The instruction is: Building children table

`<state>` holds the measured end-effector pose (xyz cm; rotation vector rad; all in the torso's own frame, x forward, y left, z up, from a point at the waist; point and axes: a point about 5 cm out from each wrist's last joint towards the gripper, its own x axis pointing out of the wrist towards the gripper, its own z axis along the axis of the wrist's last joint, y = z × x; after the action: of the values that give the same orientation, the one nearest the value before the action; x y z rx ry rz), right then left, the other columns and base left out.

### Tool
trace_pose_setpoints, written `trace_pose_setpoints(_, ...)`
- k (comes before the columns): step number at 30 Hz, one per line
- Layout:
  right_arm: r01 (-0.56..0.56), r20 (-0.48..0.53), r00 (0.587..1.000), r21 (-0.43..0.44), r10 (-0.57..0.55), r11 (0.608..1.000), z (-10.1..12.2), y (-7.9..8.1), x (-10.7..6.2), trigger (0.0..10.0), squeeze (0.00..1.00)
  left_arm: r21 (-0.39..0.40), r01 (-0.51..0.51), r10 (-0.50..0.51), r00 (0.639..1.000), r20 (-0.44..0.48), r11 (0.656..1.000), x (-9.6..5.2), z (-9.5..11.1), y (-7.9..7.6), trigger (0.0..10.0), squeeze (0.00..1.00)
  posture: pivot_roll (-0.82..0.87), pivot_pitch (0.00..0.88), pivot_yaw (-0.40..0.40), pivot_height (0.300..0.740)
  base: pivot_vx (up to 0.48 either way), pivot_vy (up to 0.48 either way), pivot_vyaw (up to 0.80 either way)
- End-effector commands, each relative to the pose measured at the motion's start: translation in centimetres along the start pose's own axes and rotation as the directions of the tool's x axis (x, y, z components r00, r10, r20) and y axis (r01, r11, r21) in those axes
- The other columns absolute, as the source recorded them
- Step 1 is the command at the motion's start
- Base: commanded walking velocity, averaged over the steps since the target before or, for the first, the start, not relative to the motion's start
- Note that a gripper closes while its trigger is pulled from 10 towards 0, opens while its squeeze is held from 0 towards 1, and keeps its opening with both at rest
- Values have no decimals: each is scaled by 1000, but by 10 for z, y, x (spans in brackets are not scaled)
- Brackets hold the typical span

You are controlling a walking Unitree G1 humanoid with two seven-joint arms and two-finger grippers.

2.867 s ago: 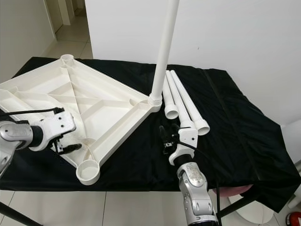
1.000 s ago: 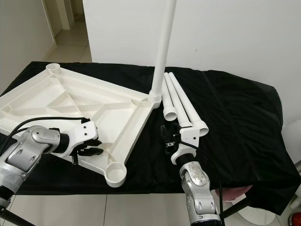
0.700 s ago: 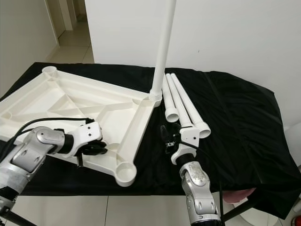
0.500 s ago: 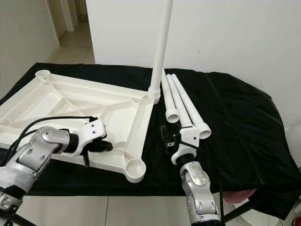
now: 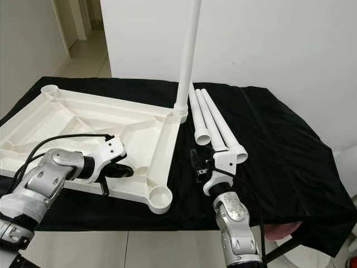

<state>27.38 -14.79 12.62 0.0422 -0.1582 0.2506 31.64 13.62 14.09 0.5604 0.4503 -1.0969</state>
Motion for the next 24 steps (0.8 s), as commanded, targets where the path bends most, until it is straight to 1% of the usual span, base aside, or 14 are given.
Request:
trace_pose_setpoints(1, -6, -6, 1000, -21, 5, 1000, -2, -1, 0, 10000, 0, -34, -131, 128, 988, -90, 991, 5, -21, -1, 10000, 180, -29, 0, -49, 740, 0, 0, 0)
trace_pose_setpoints(2, -8, -6, 1000, -21, 7, 1000, -2, 0, 0, 10000, 0, -26, -118, 115, 990, -86, 993, 4, -21, -1, 10000, 1000, -29, 0, -49, 740, 0, 0, 0)
trace_pose_setpoints(7, -10, -6, 1000, -20, 9, 1000, -2, 0, 0, 10000, 0, 2, -78, 78, 994, -81, 997, 0, -19, 0, 10000, 1000, -26, 0, -48, 740, 0, 0, 0)
trace_pose_setpoints(8, -10, -6, 1000, -20, 10, 1000, -2, 0, 0, 10000, 0, 6, -66, 67, 993, -92, 998, -1, -21, 0, 10000, 694, -26, 0, -47, 740, 0, 0, 0)
trace_pose_setpoints(9, -10, -6, 1000, -20, 10, 1000, -2, 0, 0, 10000, 0, 6, -66, 67, 993, -92, 998, -1, -21, 0, 10000, 694, -26, 0, -47, 740, 0, 0, 0)
trace_pose_setpoints(10, -10, -6, 1000, -20, 10, 1000, -2, 0, 0, 10000, 0, 16, -52, 54, 993, -105, 998, -2, -22, -1, 10000, 431, -26, 0, -47, 740, 0, 0, 0)
trace_pose_setpoints(12, -9, -6, 1000, -19, 9, 1000, -2, 0, 0, 10000, 0, 23, -44, 46, 992, -115, 999, -2, -23, -1, 10000, 431, -26, 0, -47, 740, 0, 0, 0)
trace_pose_setpoints(13, -9, -6, 1000, -19, 8, 1000, -2, 0, 0, 10000, 0, 28, -33, 36, 993, -113, 999, -3, -23, -2, 10000, 0, -28, 0, -45, 740, 0, 0, 0)
trace_pose_setpoints(17, -7, -6, 1000, -21, 6, 1000, -2, 0, -1, 10000, 0, 42, 3, 1, 995, -101, 999, -5, -23, -6, 10000, 0, -29, 0, -44, 740, 0, 0, 0)
trace_pose_setpoints(19, -5, -7, 1000, -24, 5, 1000, -2, 0, -1, 10000, 0, 50, 48, -43, 995, -91, 998, -10, -23, -10, 10000, 0, -29, 0, -44, 740, 0, 0, 0)
trace_pose_setpoints(21, -5, -7, 1000, -24, 5, 1000, -2, 0, -1, 10000, 0, 50, 48, -43, 995, -91, 998, -10, -23, -10, 10000, 0, -29, 0, -44, 740, 0, 0, 0)
trace_pose_setpoints(22, -3, -7, 1000, -24, 3, 1000, -2, -1, -2, 10000, 0, 54, 81, -76, 994, -80, 995, -16, -24, -12, 10000, 0, -29, 0, -45, 740, 0, 0, 0)
trace_pose_setpoints(23, -3, -7, 1000, -24, 3, 1000, -2, -1, -2, 10000, 0, 54, 81, -76, 994, -80, 995, -16, -24, -12, 10000, 0, -29, 0, -45, 740, 0, 0, 0)
trace_pose_setpoints(24, -2, -8, 1000, -23, 2, 1000, -2, -1, -2, 10000, 0, 53, 95, -91, 994, -61, 994, -19, -22, -13, 10000, 0, -28, 0, -46, 740, 0, 0, 0)
